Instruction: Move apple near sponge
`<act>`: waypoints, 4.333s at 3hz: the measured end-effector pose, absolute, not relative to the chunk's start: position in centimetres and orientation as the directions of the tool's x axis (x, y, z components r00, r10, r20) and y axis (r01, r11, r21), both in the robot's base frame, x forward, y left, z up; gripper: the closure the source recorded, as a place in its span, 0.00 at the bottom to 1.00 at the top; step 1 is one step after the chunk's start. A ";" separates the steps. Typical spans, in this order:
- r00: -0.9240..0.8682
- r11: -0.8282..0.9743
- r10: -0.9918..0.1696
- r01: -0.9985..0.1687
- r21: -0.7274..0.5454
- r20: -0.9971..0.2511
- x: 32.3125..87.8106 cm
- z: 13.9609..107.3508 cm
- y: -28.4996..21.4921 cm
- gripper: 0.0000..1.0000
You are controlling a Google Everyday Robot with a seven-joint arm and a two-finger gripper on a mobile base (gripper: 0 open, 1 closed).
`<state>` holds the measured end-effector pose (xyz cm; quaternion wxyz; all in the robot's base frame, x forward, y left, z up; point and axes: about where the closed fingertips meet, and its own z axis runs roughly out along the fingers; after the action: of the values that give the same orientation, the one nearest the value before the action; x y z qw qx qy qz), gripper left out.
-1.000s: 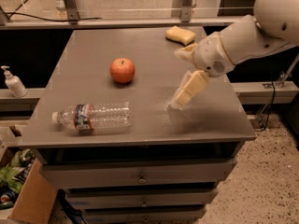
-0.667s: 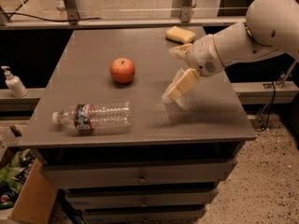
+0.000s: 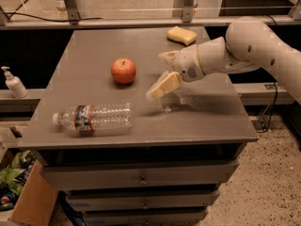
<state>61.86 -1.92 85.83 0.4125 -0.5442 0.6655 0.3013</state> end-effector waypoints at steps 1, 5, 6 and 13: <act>-0.082 0.243 -0.413 -0.970 -0.023 -0.907 63.5 85.5 0.4 0.00; -0.122 0.258 -0.350 -0.966 0.030 -0.929 65.8 84.4 6.9 0.18; -0.136 0.277 -0.357 -0.960 0.035 -0.924 65.5 83.9 6.5 0.41; -0.092 0.636 -0.243 -0.767 -0.087 -0.966 74.3 89.0 -9.7 1.00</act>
Offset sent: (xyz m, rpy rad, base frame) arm 0.0477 0.0635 0.0027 0.1868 0.0028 -0.0447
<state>74.26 -9.67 88.97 0.5698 -0.3596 0.7023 0.2296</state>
